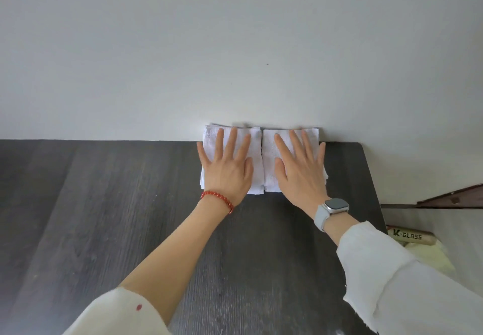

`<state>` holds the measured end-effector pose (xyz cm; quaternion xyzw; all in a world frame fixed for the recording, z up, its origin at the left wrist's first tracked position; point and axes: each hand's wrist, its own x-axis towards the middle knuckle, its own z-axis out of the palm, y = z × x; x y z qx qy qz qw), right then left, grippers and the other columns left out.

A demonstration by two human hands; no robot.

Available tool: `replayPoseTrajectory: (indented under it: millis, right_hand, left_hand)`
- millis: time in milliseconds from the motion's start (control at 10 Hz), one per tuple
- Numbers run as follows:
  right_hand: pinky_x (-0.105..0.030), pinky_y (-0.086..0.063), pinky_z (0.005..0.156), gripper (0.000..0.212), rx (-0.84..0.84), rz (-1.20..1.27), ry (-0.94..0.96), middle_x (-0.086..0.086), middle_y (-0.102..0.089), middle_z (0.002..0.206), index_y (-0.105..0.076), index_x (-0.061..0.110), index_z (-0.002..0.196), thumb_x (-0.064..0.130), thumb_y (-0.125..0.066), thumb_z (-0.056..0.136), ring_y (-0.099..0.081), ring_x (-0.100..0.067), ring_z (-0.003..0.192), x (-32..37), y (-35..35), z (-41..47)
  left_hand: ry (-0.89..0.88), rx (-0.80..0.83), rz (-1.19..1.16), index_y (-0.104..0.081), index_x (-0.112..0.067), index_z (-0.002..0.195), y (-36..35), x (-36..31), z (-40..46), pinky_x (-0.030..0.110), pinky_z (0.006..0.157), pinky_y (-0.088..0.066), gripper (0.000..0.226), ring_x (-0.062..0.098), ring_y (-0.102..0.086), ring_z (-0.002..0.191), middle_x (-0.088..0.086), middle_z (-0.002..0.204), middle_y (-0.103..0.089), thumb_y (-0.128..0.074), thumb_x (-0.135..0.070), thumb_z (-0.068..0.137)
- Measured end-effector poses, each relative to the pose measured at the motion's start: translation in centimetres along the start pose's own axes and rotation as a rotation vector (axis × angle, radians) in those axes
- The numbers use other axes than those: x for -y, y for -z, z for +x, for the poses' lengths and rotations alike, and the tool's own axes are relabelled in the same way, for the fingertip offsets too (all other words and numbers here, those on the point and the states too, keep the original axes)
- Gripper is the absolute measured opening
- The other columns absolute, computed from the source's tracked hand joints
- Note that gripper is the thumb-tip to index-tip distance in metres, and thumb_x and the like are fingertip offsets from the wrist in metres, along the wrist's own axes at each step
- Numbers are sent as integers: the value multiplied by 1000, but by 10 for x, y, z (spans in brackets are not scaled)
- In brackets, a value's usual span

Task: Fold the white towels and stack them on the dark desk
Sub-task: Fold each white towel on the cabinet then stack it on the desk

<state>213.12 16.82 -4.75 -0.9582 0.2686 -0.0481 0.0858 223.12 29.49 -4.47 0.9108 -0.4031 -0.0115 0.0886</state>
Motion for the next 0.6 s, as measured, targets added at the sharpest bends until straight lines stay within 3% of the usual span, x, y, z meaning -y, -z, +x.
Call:
replayPoseTrajectory:
  millis: [100, 200, 300, 400, 500, 600]
  right_hand:
    - [-58, -13, 110, 51, -165, 118, -123, -13, -30, 148, -31, 17, 142, 29, -23, 93, -21, -33, 139, -6, 0, -21]
    - [-46, -15, 115, 48, -196, 522, -421, -8, -21, 152, -20, 16, 145, 22, -30, 99, -17, -27, 141, -17, -4, -37]
    - [-31, -13, 114, 49, -67, 846, -562, 0, -14, 155, -11, 18, 147, 27, -25, 100, -15, -17, 142, -18, -6, -45]
    - [-29, -13, 113, 49, -11, 878, -565, 0, -16, 155, -13, 18, 147, 30, -23, 101, -16, -18, 142, -18, -2, -44]
    - [-32, -16, 114, 48, -59, 885, -585, 0, -18, 154, -17, 19, 146, 29, -26, 100, -18, -18, 141, -13, 9, -45]
    - [-22, -27, 107, 45, -211, 967, -565, -1, -31, 148, -27, 15, 143, 22, -35, 99, -31, -14, 135, 0, 45, -45]
  left_hand:
    - [143, -121, -152, -31, -19, 142, -5, 12, -30, 59, 108, -7, 57, 31, -16, 141, 12, 151, -24, -22, -35, 88]
    - [387, -76, -525, -10, -18, 147, -10, 20, -51, 43, 114, -4, 59, 21, 1, 143, 5, 156, -2, -24, -37, 93]
    - [442, -17, -796, -3, -19, 147, -8, 19, -59, 23, 105, -19, 59, 14, -12, 142, -5, 156, -1, -34, -28, 98]
    - [437, 13, -811, -6, -21, 147, -5, 16, -57, 20, 95, -24, 57, 13, -23, 138, -9, 155, -8, -34, -27, 98]
    - [438, -3, -815, -7, -17, 147, -2, 17, -56, 25, 106, -21, 56, 15, -19, 140, -5, 155, -9, -33, -25, 98]
    - [480, -19, -671, -5, -10, 147, -9, 17, -70, 39, 116, -12, 60, 20, -9, 143, 3, 155, -9, -35, -25, 97]
